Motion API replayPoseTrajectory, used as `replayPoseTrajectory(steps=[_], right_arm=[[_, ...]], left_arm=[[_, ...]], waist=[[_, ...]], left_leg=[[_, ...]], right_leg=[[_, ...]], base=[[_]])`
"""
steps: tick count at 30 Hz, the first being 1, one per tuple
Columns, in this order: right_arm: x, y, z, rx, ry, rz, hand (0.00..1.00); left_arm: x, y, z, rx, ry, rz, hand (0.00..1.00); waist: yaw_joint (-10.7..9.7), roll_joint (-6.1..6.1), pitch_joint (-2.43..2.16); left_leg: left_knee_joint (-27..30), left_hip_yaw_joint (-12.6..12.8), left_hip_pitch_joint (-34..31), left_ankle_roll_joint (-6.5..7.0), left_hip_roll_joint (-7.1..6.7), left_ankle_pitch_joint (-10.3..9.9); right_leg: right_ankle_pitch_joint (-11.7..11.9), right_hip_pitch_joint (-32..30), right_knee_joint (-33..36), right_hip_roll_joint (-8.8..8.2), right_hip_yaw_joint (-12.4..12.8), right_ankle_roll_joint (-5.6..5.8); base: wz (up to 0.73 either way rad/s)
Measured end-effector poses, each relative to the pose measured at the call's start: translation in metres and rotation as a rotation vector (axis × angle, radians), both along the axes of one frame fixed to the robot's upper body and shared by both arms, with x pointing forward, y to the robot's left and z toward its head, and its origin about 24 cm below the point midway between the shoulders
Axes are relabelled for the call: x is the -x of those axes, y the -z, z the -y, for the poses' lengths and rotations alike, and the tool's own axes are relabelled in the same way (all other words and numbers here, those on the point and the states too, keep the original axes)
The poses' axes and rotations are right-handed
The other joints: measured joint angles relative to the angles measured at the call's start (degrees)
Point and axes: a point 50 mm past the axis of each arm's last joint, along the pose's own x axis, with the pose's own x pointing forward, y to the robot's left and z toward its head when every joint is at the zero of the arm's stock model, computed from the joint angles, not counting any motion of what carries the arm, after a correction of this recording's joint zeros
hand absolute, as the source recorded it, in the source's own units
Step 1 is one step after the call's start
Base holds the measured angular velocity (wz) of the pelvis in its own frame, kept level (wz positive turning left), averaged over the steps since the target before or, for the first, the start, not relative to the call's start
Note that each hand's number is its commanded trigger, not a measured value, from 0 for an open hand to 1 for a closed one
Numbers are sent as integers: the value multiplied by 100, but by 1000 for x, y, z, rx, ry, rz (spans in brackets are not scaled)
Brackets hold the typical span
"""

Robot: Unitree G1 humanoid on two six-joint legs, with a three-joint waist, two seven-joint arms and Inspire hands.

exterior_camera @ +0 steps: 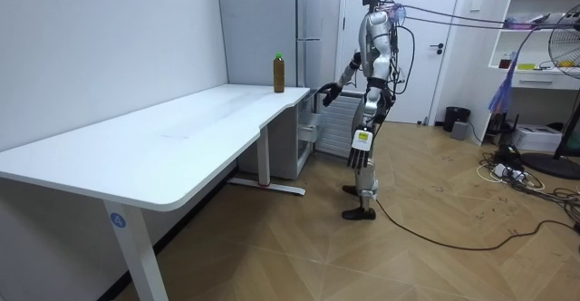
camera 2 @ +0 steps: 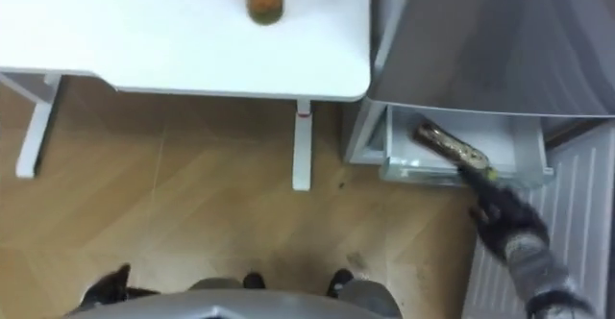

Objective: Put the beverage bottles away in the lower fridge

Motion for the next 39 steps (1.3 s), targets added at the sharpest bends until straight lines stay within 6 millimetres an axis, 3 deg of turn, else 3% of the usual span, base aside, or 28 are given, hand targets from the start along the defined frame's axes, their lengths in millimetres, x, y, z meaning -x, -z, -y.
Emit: replayPoseTrajectory(steps=[6, 9, 15, 21, 34, 38, 39], right_arm=[[58, 25, -36, -74, -44, -158, 0], [69, 33, -53, -92, -126, -225, 0], [71, 39, -74, -39, -443, -321, 0], [66, 40, -76, 32, -552, -374, 0], [65, 40, -76, 57, -582, -392, 0], [64, 40, -77, 57, -612, -400, 0], [63, 40, -77, 62, -624, -399, 0]], left_arm=[[14, 4, 11, -5, -49, -16, 0], [8, 5, 17, 3, -53, 3, 0], [2, 5, 20, -13, -56, 23, 0], [-2, 5, 21, -21, -60, 31, 0], [9, 8, 22, -14, -95, -29, 0], [6, 8, 22, -13, -67, -45, 0], [4, 8, 22, -14, -61, -47, 0]], waist=[[-57, 47, 46], [-95, 65, 69], [-111, 72, 86], [-63, 59, 96], [-196, 101, 83], [-195, 88, 80], [-204, 25, 85]], left_leg=[[-41, -10, 363, -40, 16, -128], [-41, -29, 488, -43, 19, -194], [-107, -37, 702, -35, -4, -237], [-129, -29, 809, -42, -3, -272], [-179, -44, 1025, -52, 4, -346], [-175, -45, 1050, -52, 3, -346], [-175, -49, 1047, -52, 0, -346]], right_leg=[[-123, 340, -38, 37, 29, 42], [-144, 487, -97, 54, 26, 72], [-172, 643, -108, 53, 111, 115], [-178, 727, -187, 92, 225, 125], [-204, 908, -204, 122, 310, 152], [-209, 928, -202, 122, 309, 152], [-214, 928, -202, 118, 308, 155]], base=[[-3], [0], [-6], [-6], [-3], [0], [0]])
